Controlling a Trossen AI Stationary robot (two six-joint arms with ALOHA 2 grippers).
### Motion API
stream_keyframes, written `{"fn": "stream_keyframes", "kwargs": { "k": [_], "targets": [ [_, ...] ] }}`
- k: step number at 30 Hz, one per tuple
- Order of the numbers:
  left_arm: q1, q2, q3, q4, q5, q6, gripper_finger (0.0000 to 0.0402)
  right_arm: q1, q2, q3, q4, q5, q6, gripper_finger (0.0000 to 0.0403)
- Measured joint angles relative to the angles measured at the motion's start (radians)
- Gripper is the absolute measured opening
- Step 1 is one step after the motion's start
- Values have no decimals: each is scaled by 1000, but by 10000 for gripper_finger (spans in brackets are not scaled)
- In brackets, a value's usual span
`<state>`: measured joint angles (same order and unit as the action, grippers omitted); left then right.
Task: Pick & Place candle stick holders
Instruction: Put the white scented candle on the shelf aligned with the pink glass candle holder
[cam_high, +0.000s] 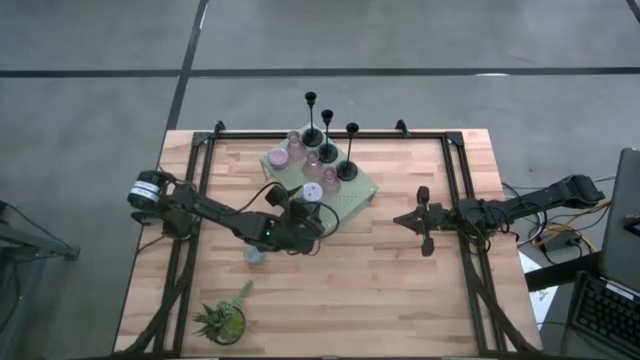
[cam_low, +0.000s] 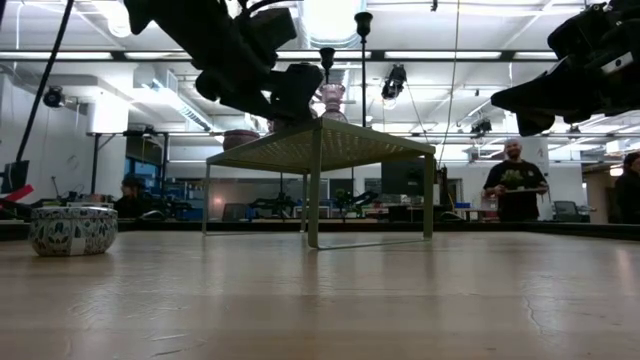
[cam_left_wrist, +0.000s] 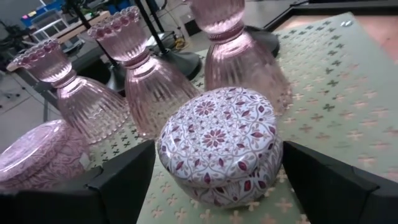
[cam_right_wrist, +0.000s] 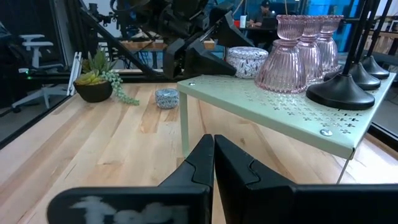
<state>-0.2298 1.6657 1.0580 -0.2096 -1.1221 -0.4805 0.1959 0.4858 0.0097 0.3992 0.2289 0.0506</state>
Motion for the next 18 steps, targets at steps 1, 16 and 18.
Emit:
{"fn": "stream_keyframes", "kwargs": {
  "k": [1,16,18],
  "targets": [
    [3,0,0,-9,-2,0,348,0,0,0,0,0,-1,8],
    [32,-5,0,-73,-50,0,328,0,0,0,0,0,0,8],
    [35,-8,0,-87,-50,-7,328,0,0,0,0,0,-1,8]
  ]
}}
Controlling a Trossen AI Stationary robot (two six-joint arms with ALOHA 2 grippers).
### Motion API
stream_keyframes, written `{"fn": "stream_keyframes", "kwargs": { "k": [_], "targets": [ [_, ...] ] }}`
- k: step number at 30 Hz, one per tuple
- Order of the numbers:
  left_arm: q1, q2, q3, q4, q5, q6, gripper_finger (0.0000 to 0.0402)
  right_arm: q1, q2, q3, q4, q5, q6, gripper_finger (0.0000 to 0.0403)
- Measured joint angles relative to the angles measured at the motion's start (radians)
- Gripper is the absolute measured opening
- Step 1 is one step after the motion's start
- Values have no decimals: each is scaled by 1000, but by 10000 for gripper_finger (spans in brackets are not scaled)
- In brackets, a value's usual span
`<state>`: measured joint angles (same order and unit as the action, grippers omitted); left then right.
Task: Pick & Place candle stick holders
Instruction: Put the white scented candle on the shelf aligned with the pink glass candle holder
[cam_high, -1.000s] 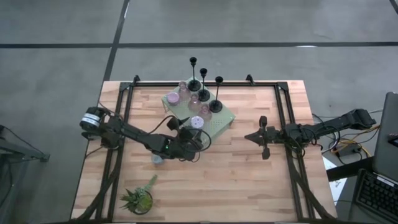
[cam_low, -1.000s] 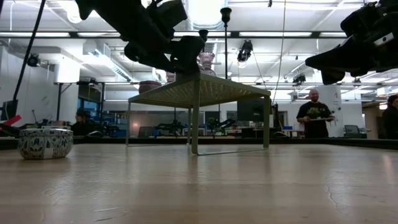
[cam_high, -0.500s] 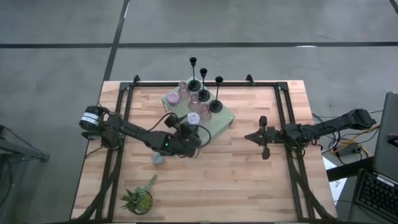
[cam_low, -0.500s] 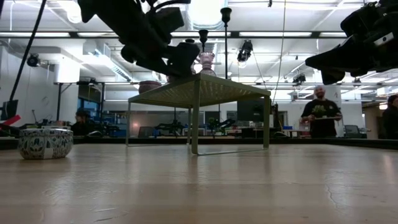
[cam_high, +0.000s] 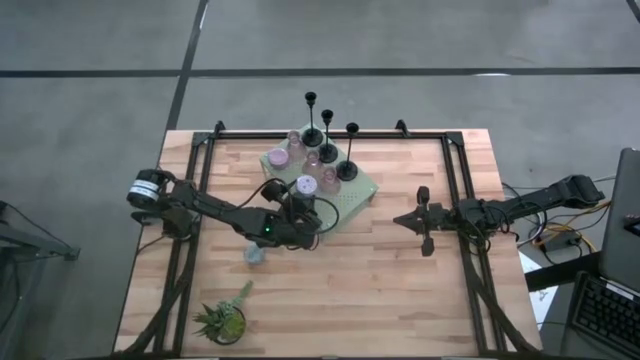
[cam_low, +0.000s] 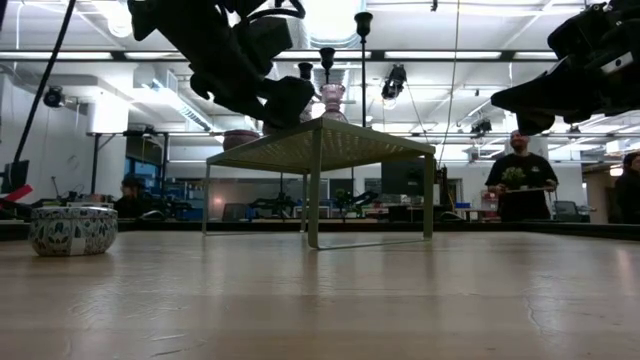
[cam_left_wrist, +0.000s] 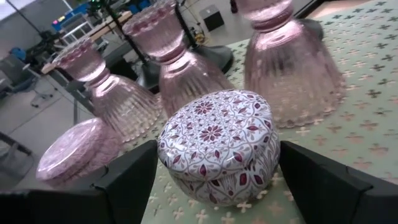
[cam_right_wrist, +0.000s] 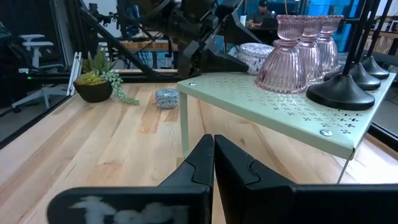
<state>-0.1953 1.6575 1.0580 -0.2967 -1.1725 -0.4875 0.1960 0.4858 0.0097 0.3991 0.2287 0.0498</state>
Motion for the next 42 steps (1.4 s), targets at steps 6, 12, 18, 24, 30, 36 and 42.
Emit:
{"fn": "stream_keyframes", "kwargs": {
  "k": [6,12,18,24,30,36,42],
  "targets": [
    [23,-7,0,-94,-5,-130,327,0,0,0,0,0,0,8],
    [27,-9,0,-107,-8,-146,326,0,0,0,0,0,1,8],
    [47,-17,0,-112,-17,-191,326,0,0,0,0,0,0,8],
    [60,-20,0,-132,-21,-159,326,0,0,0,0,0,1,8],
    [76,-24,0,-178,-24,-198,326,0,0,0,0,0,0,8],
    [81,-25,-18,-184,-34,-263,326,0,0,0,0,0,0,8],
    [82,-27,-30,-183,-39,-290,326,0,0,0,0,0,1,8]
  ]
}}
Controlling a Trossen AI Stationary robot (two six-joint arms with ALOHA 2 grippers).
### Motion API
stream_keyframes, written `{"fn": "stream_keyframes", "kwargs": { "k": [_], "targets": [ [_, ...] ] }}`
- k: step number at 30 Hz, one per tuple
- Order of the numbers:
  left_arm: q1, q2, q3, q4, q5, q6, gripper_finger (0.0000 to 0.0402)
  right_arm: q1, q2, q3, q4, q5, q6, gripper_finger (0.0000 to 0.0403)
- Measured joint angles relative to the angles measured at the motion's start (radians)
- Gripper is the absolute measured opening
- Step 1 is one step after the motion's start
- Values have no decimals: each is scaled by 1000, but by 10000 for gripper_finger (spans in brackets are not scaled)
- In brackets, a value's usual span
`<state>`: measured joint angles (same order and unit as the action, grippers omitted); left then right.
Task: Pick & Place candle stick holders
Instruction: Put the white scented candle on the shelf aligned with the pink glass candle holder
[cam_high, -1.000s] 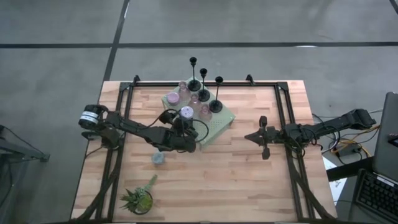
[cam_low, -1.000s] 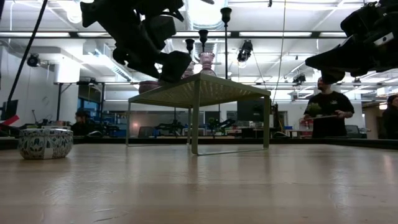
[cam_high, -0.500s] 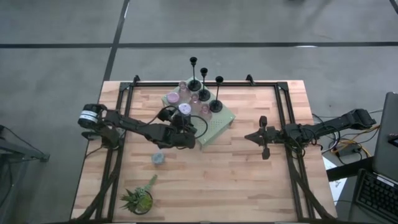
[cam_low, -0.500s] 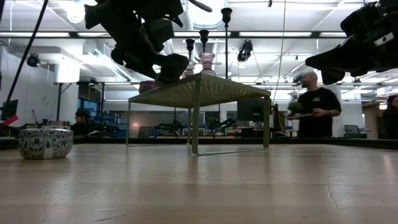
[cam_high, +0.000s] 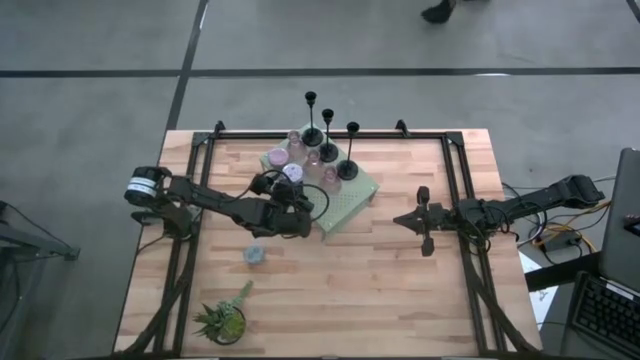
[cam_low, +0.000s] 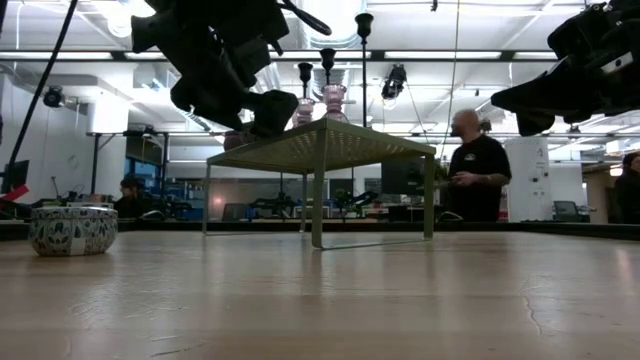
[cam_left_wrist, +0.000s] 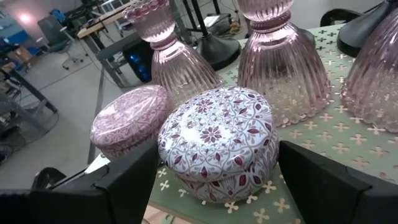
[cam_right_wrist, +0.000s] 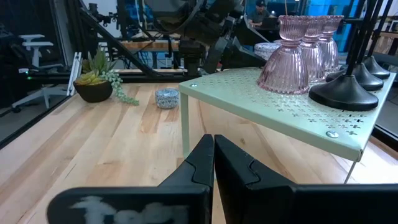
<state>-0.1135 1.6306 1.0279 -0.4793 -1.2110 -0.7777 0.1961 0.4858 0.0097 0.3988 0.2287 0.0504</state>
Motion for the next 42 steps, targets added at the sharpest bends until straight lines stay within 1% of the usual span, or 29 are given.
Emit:
{"fn": "stream_keyframes", "kwargs": {
  "k": [9,19,27,31,37,42],
  "targets": [
    [0,-3,-1,0,11,0,326,0,0,0,0,0,0,8],
    [0,-28,-2,-1,36,42,326,0,0,0,0,0,-1,8],
    [0,-29,-2,0,49,21,358,0,0,0,0,0,-1,8],
    [-2,-29,-2,2,45,38,370,0,0,0,0,0,-1,8],
    [-16,-29,-2,8,41,45,371,0,0,0,0,0,0,8],
    [-17,-29,8,10,5,69,373,0,0,0,0,0,0,8]
  ]
}}
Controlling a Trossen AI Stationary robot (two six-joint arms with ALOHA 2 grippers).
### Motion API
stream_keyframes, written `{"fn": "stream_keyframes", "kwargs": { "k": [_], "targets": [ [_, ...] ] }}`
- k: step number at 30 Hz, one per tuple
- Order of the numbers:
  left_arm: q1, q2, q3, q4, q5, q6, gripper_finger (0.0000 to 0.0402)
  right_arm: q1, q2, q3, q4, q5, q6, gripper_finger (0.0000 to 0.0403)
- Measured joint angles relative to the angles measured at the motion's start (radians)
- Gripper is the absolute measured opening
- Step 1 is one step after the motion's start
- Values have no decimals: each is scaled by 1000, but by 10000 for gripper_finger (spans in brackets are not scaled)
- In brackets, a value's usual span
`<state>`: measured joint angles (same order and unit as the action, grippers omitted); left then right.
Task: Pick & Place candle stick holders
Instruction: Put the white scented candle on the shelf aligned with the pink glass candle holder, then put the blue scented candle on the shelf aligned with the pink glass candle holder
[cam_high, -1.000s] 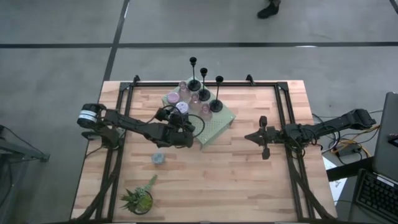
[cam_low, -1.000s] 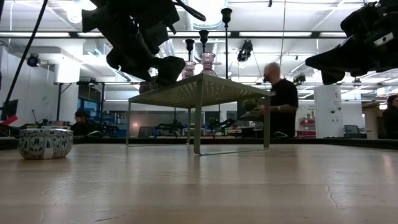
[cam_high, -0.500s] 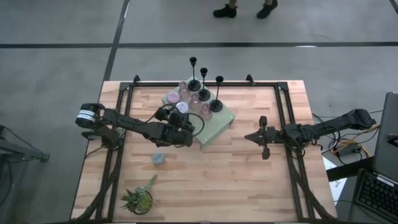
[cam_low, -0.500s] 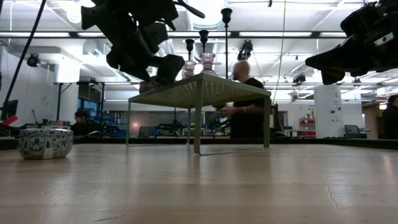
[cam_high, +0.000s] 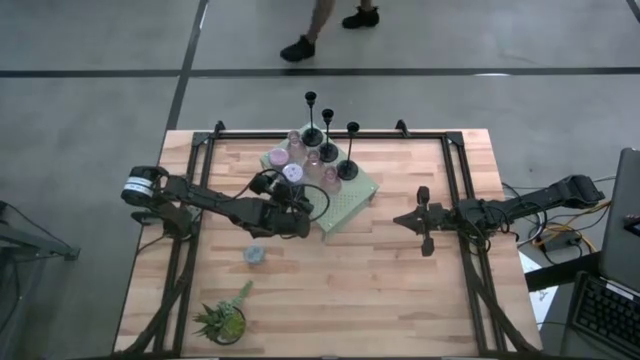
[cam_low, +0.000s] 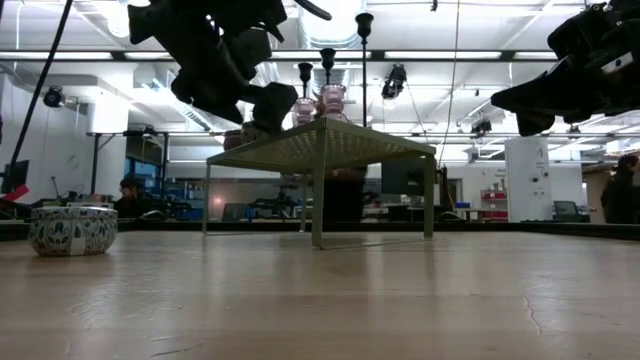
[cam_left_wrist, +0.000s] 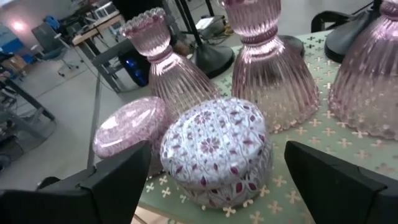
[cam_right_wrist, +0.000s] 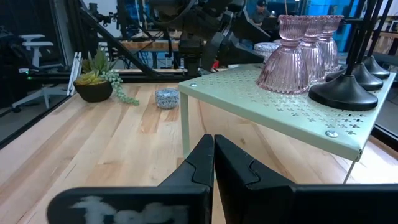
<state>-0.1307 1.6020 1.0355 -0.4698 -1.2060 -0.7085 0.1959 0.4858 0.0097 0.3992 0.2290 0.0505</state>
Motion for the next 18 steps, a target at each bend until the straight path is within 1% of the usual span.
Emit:
{"fn": "stream_keyframes", "kwargs": {
  "k": [11,18],
  "targets": [
    [0,0,34,4,-23,50,374,0,0,0,0,0,-1,8],
    [-9,0,94,2,-34,135,372,0,0,0,0,0,0,8]
  ]
}}
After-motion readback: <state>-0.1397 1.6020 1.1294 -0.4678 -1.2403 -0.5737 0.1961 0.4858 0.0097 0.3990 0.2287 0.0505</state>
